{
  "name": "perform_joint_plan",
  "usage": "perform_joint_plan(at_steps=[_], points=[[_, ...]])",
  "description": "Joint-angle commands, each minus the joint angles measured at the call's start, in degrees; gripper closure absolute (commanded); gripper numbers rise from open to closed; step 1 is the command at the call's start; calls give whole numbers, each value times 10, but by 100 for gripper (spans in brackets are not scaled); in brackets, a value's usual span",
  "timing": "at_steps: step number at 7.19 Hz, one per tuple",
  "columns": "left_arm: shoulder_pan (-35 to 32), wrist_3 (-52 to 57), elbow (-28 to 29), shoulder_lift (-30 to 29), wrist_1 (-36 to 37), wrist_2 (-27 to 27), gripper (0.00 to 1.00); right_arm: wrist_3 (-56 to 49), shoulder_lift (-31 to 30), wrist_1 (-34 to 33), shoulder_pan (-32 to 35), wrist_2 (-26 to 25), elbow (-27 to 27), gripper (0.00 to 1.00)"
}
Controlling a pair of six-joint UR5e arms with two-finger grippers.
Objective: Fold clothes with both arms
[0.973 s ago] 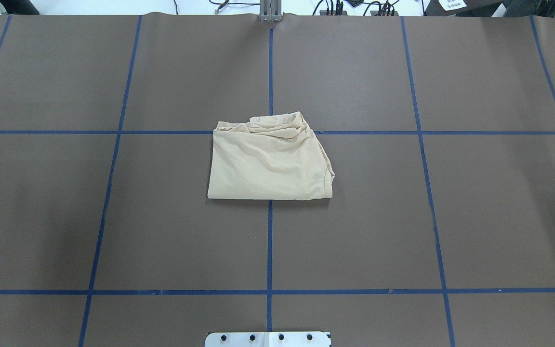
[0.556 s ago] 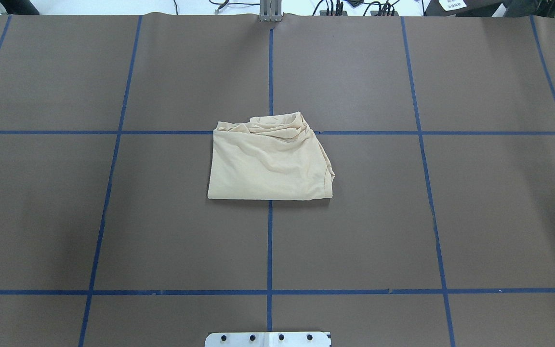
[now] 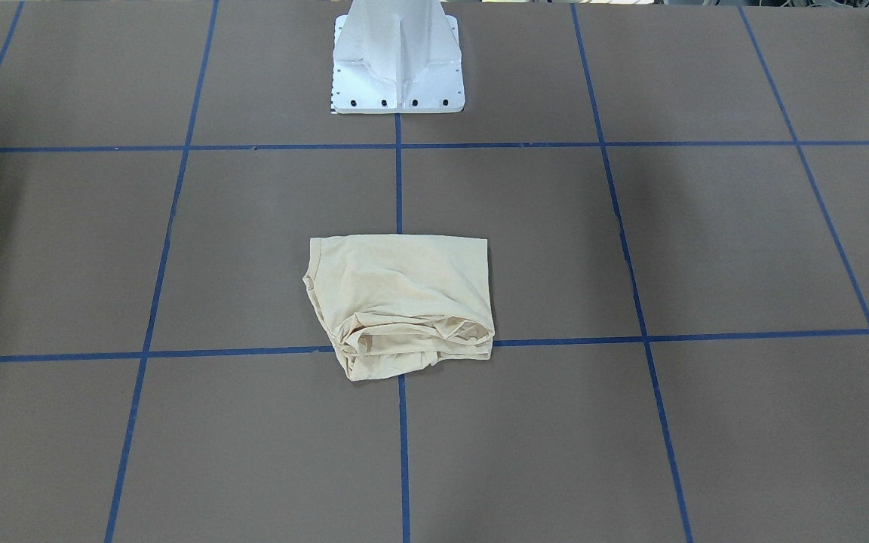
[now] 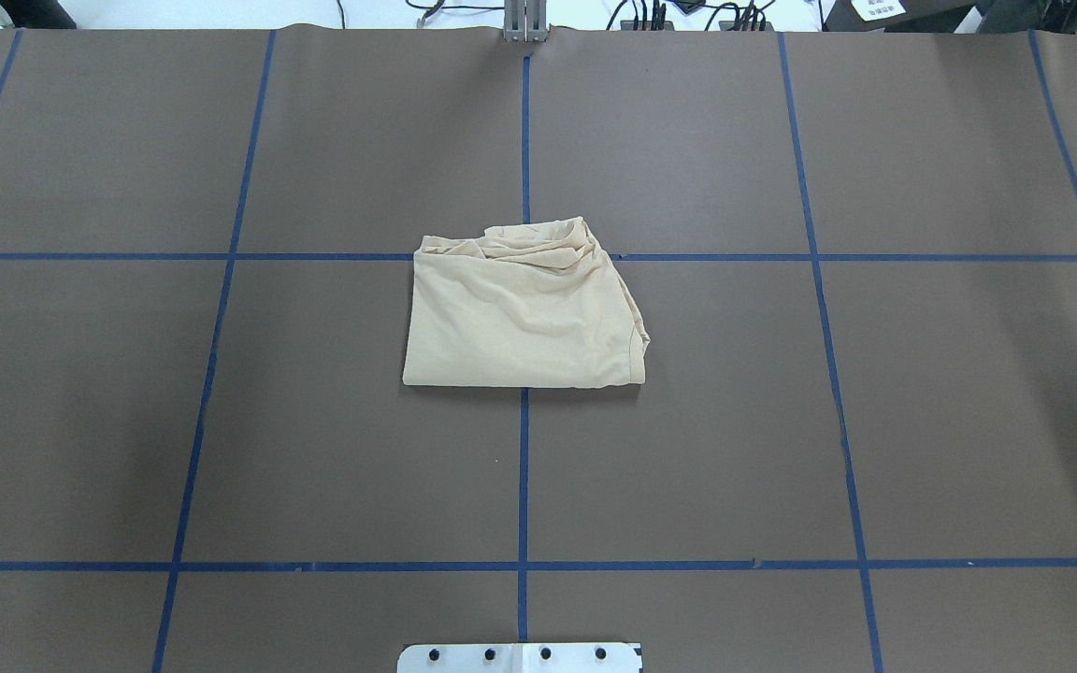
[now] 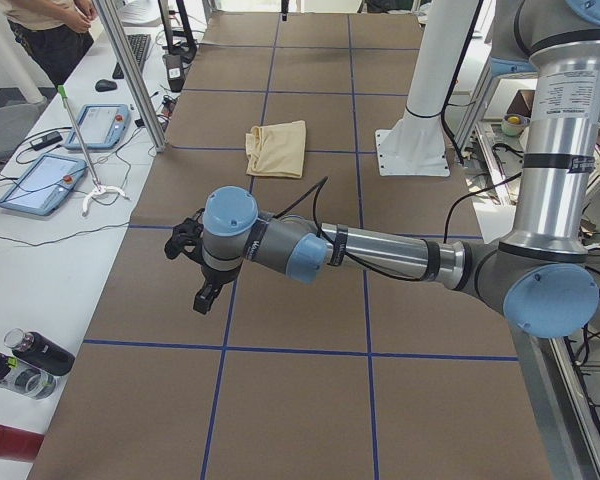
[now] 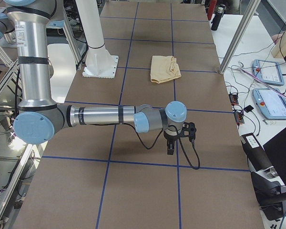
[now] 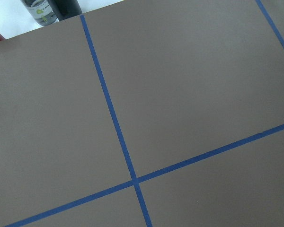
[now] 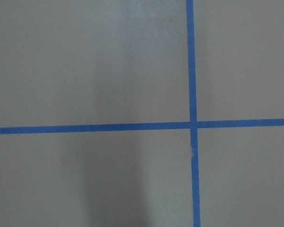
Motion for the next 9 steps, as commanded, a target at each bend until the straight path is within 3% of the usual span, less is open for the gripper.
perform_joint_plan(at_steps=[1,3,9], points=[[0,0,7,4,-3,0,0,-21,2,-46,13,2,23,0],[2,-3,6,6,-2,0,0,-88,-3,-104,33,1,37,0],[2,-7,4,5,0,15,0,-89,-8,-106,31,-6,38,0]])
